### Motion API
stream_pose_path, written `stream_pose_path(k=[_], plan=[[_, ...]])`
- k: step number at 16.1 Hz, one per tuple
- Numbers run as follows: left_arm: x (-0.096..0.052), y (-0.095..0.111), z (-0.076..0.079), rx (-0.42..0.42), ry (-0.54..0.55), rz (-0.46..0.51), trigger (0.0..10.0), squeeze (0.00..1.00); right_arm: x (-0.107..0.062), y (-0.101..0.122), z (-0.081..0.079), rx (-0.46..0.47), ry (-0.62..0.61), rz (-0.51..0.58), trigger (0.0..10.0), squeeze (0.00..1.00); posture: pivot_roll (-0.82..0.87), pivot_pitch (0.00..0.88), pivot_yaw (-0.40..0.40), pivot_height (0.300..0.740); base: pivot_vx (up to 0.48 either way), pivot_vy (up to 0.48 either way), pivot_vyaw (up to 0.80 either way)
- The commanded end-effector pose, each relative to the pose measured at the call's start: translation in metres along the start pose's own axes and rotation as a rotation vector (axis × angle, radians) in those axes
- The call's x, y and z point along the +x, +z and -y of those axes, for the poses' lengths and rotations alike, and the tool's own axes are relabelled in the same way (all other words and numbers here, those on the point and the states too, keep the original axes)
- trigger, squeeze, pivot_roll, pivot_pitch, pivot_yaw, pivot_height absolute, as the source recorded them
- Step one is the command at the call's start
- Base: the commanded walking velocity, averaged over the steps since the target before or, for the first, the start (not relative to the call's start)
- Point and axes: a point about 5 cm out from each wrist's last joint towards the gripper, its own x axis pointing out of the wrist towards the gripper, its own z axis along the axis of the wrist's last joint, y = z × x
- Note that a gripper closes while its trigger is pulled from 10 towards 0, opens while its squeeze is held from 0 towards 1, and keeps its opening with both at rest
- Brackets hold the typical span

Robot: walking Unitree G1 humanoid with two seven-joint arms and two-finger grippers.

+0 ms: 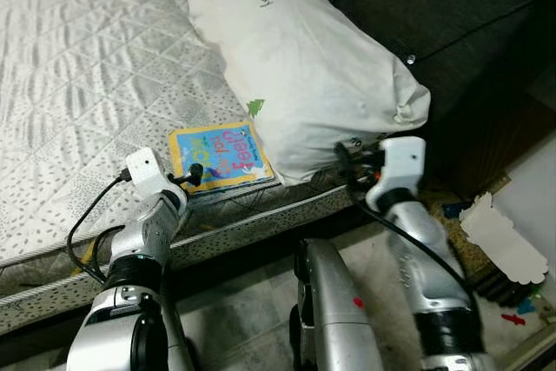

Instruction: Clean up the room

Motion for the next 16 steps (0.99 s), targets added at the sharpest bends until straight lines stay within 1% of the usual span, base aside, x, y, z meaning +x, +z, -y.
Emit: stream_pose_path(k=[1,2,4,6,7,8,9,11,14,16], plan=[[0.001,0.000,-0.005,0.039,0.018,-0.004,10.0,1.00,0.001,0.000,0.002,-0.005,-0.016,0.005,10.0,0.00,-0.13,0.027,-0.056,0.495,0.000,0.000,0.00],[0.002,0.003,-0.009,0.055,0.030,0.011,10.0,1.00,0.001,0.001,0.001,-0.004,-0.016,0.006,10.0,0.00,-0.13,0.026,-0.054,0.495,0.000,0.000,0.00],[0.003,0.005,-0.009,0.074,0.034,0.009,10.0,1.00,0.001,0.000,0.004,-0.006,-0.024,0.010,10.0,0.00,-0.14,0.024,-0.052,0.495,0.000,0.000,0.00],[0.003,0.004,-0.006,0.089,0.027,-0.003,10.0,1.00,0.002,0.000,0.005,-0.007,-0.027,0.014,10.0,0.00,-0.14,0.024,-0.051,0.495,0.000,0.000,0.00],[0.004,0.002,-0.002,0.097,0.012,-0.016,10.0,0.71,0.002,0.000,0.006,-0.009,-0.030,0.018,10.0,0.00,-0.15,0.019,-0.048,0.495,0.000,0.000,0.00],[0.005,0.000,0.002,0.105,0.001,-0.022,10.0,0.71,0.003,0.001,0.006,-0.010,-0.032,0.020,10.0,0.00,-0.15,0.019,-0.048,0.495,0.000,0.000,0.00],[0.006,-0.007,0.012,0.125,-0.031,-0.039,10.0,0.00,0.003,0.001,0.006,-0.011,-0.035,0.024,10.0,0.00,-0.15,0.018,-0.048,0.495,0.000,0.000,0.00],[0.006,-0.016,0.019,0.144,-0.052,-0.063,10.0,0.00,0.004,0.002,0.005,-0.012,-0.032,0.028,10.0,0.00,-0.15,0.017,-0.050,0.495,0.000,0.000,0.00],[0.005,-0.023,0.022,0.159,-0.064,-0.084,10.0,0.00,0.005,0.002,0.005,-0.012,-0.030,0.031,10.0,0.00,-0.15,0.016,-0.051,0.495,0.000,0.000,0.00],[0.005,-0.028,0.026,0.176,-0.091,-0.103,10.0,0.00,0.006,0.002,0.005,-0.012,-0.029,0.032,10.0,0.00,-0.15,0.016,-0.051,0.495,0.000,0.000,0.00]])
